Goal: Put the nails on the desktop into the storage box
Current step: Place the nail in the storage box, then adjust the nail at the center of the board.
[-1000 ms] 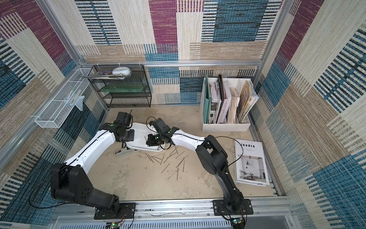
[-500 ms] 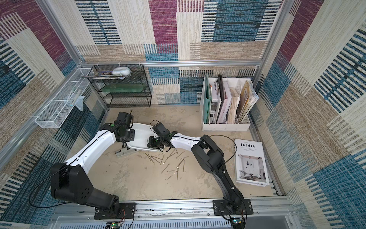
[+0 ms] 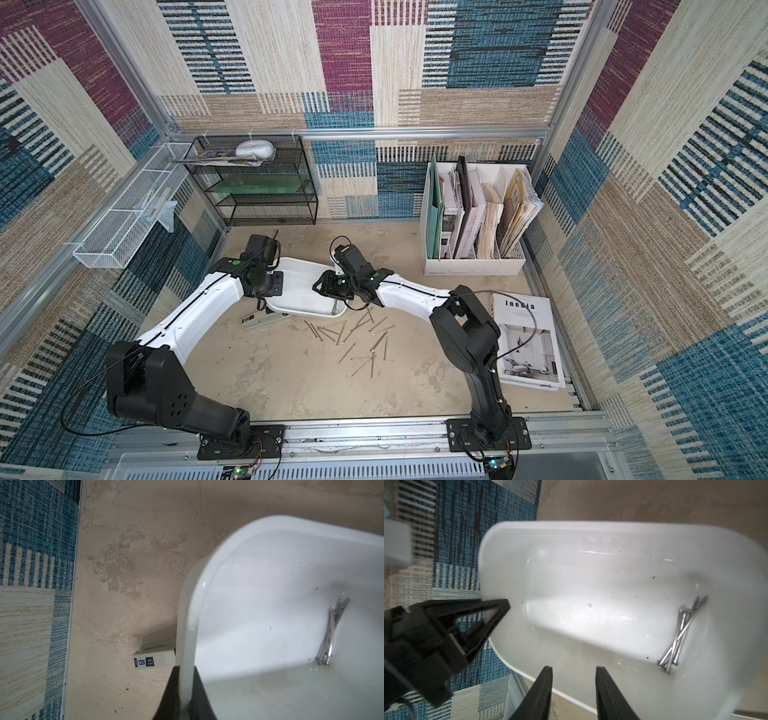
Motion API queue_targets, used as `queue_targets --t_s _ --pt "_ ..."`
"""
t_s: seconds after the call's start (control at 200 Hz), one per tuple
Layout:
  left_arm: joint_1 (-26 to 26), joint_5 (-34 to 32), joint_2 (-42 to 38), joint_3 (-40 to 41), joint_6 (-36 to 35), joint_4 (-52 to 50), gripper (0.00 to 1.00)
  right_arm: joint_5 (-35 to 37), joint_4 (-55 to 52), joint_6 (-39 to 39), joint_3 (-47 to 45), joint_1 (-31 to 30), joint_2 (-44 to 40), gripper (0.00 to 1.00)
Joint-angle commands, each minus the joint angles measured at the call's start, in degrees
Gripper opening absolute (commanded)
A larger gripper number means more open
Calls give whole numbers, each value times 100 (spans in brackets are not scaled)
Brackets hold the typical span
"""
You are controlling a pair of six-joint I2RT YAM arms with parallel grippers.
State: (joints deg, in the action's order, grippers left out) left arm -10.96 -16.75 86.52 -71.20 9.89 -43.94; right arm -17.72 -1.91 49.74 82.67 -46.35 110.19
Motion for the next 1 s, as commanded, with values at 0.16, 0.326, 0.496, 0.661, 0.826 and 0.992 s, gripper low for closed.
queue_targets --t_s 0.16,0.326,0.496,0.661,0.826,0.992 --pt "6 -51 46 -34 13 51 0 1024 -1473 -819 -1446 389 -1737 40" --pt "6 -47 59 -39 10 36 0 881 -1708 -884 -2527 688 -2097 40" --pt "6 -48 72 -44 11 36 0 967 -2177 -1412 -2573 627 -1768 39" --pt "6 -41 75 -44 13 37 0 1113 -2300 -1163 -2521 641 -1617 38" --pt "6 -21 75 -60 13 39 0 877 -2148 -881 -2739 647 -1359 38" --pt "6 14 93 -62 12 32 0 994 -1974 -713 -2739 697 -1140 40"
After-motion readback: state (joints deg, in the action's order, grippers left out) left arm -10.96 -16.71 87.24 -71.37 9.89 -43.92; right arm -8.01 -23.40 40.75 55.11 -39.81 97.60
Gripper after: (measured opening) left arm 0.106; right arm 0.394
